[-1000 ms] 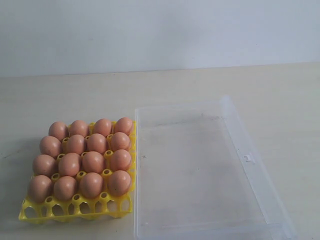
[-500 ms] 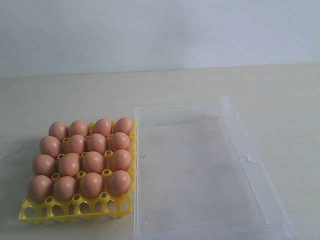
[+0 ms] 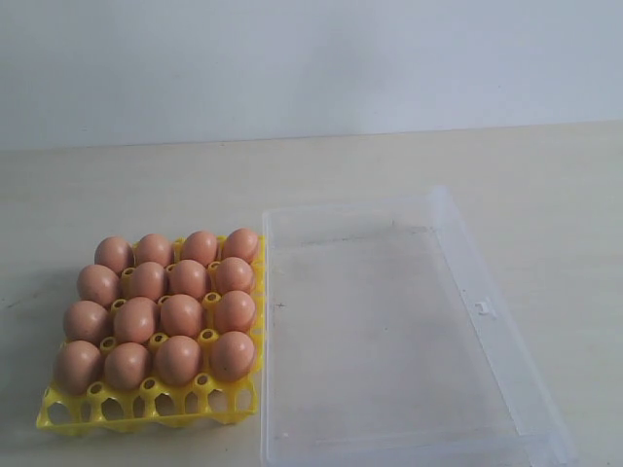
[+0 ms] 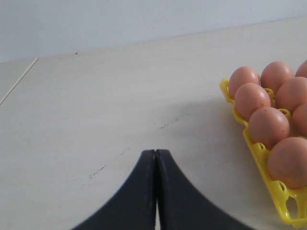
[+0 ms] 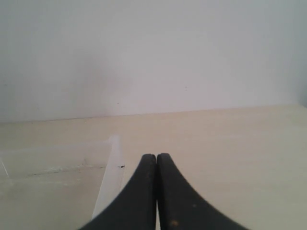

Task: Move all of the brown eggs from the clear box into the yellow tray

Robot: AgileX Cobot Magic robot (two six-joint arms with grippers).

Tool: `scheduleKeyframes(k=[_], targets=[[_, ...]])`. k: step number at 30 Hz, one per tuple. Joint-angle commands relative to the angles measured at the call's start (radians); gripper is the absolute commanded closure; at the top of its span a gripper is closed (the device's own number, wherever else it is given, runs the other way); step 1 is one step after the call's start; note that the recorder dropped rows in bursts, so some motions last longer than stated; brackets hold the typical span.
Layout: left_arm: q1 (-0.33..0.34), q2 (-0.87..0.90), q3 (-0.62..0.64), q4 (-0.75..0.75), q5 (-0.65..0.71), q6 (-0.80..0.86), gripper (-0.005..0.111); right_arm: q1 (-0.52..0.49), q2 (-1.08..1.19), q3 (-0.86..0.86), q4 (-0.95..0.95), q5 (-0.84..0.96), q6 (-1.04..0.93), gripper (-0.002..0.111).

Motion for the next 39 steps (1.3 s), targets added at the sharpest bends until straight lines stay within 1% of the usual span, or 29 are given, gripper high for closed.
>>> scheduleKeyframes(k=[1,26,31,39], targets=[[-0.008,-0.006,-0.004,-0.002,-0.009,-0.006,0.107,-0.007,-0.006,0.005,-0.001,0.022,0.004,0.108],[-0.008,-0.006,-0.004,-0.002,-0.009,-0.006,0.107,-0.007,-0.006,0.005,0.0,0.022,0.003,0.108],[-0.008,-0.006,-0.004,-0.002,-0.009,-0.006,0.107,-0.025,-0.006,0.005,0.0,0.022,0.003,0.108],[-0.008,-0.006,-0.004,-0.002,-0.009,-0.006,0.107,-0.024,-0.006,0.005,-0.002,0.022,0.003,0.108]])
